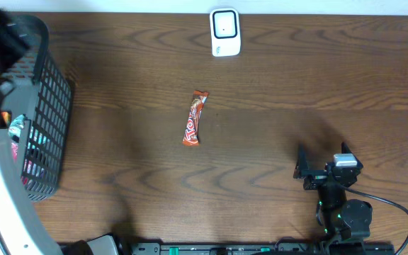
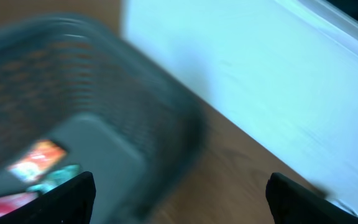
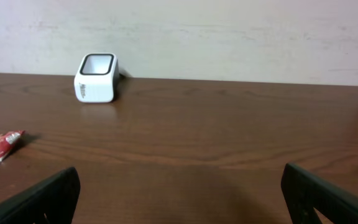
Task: Scan the item barcode
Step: 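Reach the left gripper into the basket and grasp the pink package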
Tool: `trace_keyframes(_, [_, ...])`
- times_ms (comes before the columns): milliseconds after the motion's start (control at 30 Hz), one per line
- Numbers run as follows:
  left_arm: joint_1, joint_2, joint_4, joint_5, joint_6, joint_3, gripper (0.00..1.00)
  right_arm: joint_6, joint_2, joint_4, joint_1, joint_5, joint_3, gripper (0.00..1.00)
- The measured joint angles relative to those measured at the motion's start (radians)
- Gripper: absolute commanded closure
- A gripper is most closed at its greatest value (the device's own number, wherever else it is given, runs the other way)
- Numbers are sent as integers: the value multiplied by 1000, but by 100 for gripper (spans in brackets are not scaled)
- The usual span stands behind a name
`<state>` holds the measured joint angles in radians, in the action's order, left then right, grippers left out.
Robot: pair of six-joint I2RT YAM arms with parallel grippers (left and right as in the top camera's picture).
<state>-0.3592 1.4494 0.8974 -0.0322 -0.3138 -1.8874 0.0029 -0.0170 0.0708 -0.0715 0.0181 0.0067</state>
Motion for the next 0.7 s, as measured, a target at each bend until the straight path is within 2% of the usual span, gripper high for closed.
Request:
trace_keyframes(100, [-132, 20, 51, -3, -4, 4, 12, 0, 0, 0, 0, 0, 0, 1])
trace_keyframes(233, [-276, 89, 172, 68, -120, 50, 12, 0, 0, 0, 0, 0, 0, 1])
trace_keyframes(400, [-306, 201, 225, 140, -209, 151, 12, 0, 0, 0, 0, 0, 0, 1])
trace_keyframes(700, [-306, 415, 259, 249, -261, 299, 12, 0, 0, 0, 0, 0, 0, 1])
